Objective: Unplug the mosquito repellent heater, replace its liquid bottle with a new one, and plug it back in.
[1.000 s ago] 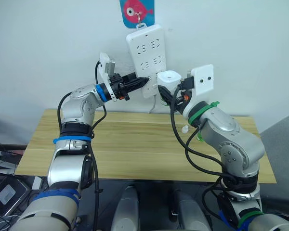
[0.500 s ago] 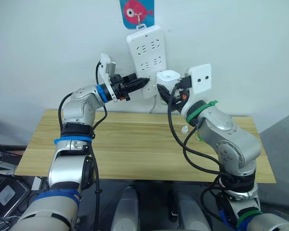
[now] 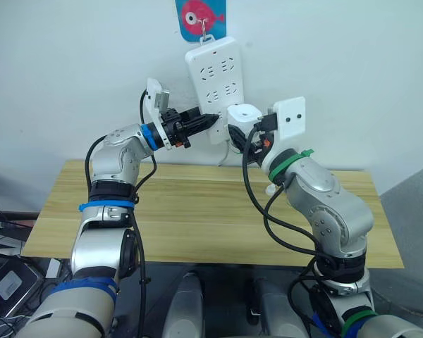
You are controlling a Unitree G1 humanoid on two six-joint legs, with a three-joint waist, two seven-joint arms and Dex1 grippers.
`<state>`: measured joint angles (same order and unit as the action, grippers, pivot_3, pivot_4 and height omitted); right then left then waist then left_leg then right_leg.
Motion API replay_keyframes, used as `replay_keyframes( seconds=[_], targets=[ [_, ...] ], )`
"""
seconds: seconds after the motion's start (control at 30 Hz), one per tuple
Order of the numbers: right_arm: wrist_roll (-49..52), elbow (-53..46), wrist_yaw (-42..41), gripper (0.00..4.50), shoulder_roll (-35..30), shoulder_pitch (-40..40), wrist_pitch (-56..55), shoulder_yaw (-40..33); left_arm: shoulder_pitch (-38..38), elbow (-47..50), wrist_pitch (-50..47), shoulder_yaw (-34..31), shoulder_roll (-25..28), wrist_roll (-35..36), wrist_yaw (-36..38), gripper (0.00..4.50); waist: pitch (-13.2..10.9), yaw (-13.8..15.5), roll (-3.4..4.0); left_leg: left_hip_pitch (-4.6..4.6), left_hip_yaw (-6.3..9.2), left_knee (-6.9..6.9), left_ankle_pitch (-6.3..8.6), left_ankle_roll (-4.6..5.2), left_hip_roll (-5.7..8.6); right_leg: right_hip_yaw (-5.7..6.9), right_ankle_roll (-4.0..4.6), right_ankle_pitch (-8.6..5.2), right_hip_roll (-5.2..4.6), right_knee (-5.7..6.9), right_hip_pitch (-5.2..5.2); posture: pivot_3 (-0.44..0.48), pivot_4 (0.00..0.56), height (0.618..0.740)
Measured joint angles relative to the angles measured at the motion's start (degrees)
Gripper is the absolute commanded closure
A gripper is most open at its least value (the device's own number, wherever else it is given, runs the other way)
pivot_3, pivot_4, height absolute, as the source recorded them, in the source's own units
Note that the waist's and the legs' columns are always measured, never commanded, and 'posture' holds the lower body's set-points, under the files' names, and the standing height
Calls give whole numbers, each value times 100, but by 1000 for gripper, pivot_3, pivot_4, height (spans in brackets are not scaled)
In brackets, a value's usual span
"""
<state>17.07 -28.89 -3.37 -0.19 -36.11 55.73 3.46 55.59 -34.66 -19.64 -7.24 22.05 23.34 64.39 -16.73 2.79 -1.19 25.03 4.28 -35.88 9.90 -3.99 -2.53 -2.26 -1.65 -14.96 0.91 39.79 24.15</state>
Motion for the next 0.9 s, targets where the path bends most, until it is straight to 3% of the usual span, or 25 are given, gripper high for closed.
replay_keyframes(
  seconds=[0.2, 0.37, 0.53, 0.57, 0.67, 0.9],
  targets=[
    [-381, 218, -194, 1523, -557, -176, -238, 493, 0, 0, 9, -9, 12, -32, -19, 3059, 0, -12, 0, -2, -2, 0, 0, 0, 0, -2, 0, 0, 1, 0, 0, 230, 221, 740],
    [-577, 357, -219, 1523, -528, -176, -441, 615, 0, -1, 7, -57, 32, -98, -21, 3059, 0, -12, 0, -4, -2, -2, -1, 1, -2, -3, 0, 0, 2, 5, 0, 231, 227, 740],
    [-417, 380, -187, 1523, -88, -127, -383, 300, -2, -1, 7, -97, 45, -143, -24, 3059, 0, -12, 0, -5, -2, -2, -3, 4, -3, -3, 2, 1, 3, 9, 1, 230, 230, 740],
    [-391, 355, -228, 963, -97, -117, -357, 261, -1, 0, 7, -97, 31, -142, -22, 3061, 0, -11, 0, -5, -2, -2, -3, 4, -2, -3, 2, 1, 2, 8, 0, 229, 230, 740],
    [-287, 219, -316, 115, -204, 4, -190, 228, 5, 2, 1, -69, -117, -73, 68, 3061, 0, 18, 0, -1, 2, 2, -2, 4, -1, 3, 3, 0, 2, 2, 0, 225, 231, 740],
    [98, -775, -618, 52, -743, 494, 531, 166, 35, -2, 107, -11, -95, -48, 243, 3061, 0, 40, 0, 39, 13, 25, 0, 2, 1, 20, -2, 3, -4, -74, 5, 208, 233, 740]
  ],
)
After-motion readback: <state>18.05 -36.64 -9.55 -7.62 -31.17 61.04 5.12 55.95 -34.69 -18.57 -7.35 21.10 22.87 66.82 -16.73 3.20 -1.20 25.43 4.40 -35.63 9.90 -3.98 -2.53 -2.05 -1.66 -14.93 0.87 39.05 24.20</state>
